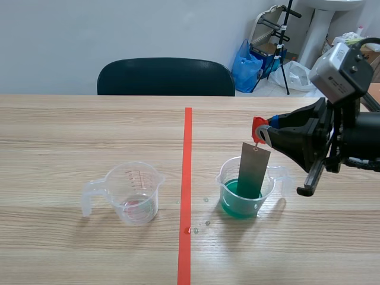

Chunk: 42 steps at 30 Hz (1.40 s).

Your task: Do the redox reaction experiment

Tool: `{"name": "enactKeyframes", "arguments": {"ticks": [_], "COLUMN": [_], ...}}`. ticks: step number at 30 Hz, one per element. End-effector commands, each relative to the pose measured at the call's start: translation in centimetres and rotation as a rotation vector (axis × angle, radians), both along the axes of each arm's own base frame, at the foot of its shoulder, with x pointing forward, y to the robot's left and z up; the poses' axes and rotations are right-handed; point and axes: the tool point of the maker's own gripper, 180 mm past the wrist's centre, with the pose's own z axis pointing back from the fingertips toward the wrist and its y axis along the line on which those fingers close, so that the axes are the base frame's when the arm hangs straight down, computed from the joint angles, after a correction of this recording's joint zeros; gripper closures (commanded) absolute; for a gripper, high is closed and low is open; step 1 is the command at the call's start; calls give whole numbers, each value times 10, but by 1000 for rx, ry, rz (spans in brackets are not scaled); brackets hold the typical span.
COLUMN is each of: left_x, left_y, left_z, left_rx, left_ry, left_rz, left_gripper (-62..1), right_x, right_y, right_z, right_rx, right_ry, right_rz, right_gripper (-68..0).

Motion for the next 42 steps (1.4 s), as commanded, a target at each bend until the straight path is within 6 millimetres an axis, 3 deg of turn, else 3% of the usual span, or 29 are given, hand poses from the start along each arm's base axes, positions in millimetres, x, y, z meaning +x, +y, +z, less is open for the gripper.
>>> {"name": "enactKeyframes", "arguments": {"ticks": [1,10,26,42], "left_x": [1,1,1,1], "left_y": [-1,-1,-1,-1], "left_z": [5,5,5,5], "left_rx": [-14,-14,-14,-14], "left_ry": [-22,-22,-22,-22], "left_rz": [6,6,6,6], "left_gripper": [-623,-623,-623,-623], "right_x": [2,-3,-3,-17], "right_y": [-2,1,-1,0], "right_z": [3,7,53,92], "right_rx": [-9,7,69,80], "right_ry": [-11,-1,-19,-59], "right_rz": [1,40,57,53], "right_gripper": [-8,-8,-8,-8]}}
